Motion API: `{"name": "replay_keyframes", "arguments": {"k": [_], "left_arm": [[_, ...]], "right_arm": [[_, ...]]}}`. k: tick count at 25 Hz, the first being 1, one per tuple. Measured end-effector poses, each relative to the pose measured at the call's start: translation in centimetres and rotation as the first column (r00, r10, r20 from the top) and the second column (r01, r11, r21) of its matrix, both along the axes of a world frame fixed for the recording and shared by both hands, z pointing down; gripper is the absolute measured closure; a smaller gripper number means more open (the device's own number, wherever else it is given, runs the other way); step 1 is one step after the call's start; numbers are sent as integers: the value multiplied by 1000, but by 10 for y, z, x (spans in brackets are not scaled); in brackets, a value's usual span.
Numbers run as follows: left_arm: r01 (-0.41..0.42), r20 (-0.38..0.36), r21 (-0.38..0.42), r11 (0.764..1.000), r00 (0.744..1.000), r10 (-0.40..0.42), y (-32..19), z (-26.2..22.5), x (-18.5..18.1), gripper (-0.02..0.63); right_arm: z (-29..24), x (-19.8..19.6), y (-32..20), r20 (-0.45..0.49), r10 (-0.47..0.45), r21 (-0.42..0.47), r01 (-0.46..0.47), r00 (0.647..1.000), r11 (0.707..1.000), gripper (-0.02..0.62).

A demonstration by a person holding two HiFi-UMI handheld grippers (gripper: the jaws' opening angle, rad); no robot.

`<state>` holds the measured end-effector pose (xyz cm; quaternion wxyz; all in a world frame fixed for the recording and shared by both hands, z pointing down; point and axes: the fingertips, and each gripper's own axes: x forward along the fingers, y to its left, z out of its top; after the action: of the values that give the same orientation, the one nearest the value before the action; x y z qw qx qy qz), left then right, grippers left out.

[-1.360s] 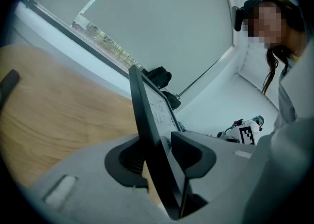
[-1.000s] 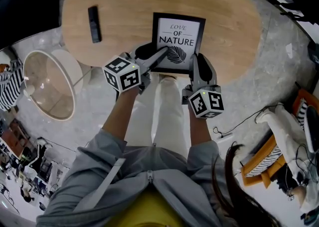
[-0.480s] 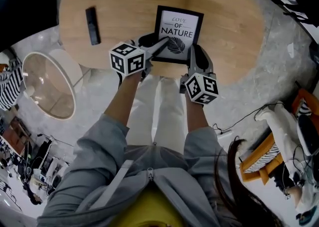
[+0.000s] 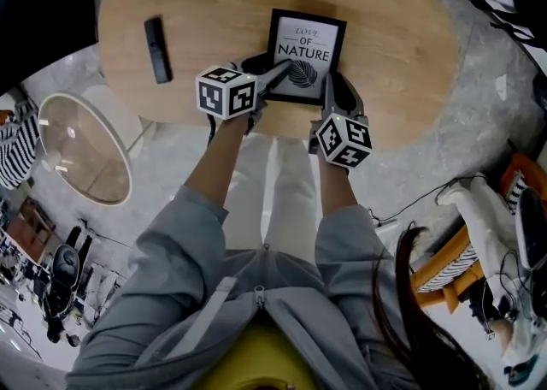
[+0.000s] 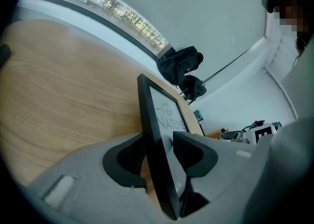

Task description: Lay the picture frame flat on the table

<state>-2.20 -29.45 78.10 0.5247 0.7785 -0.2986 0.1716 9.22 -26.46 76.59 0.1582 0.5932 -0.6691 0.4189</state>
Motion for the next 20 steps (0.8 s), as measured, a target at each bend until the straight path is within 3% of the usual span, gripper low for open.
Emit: {"name": "replay_keyframes", "arguments": {"k": [7, 11, 16, 20], "left_arm": [[5, 103, -75, 997, 995, 3, 1, 19, -6, 396], [12, 185, -69, 998, 983, 1, -1, 23, -15, 351], [39, 210, -50, 998, 977, -28, 2, 15, -29, 348], [45, 174, -13, 999, 984, -42, 11, -8, -28, 369]], "right_arm": [[14, -1, -1, -5, 32, -49, -32, 999, 998, 526], [18, -3, -1, -25, 5, -68, -7, 1000, 998, 528], [14, 0, 5, -53, 11, -83, -16, 999, 996, 526], [-2, 2, 12, -63, 3, -81, -8, 998, 997, 545]]}}
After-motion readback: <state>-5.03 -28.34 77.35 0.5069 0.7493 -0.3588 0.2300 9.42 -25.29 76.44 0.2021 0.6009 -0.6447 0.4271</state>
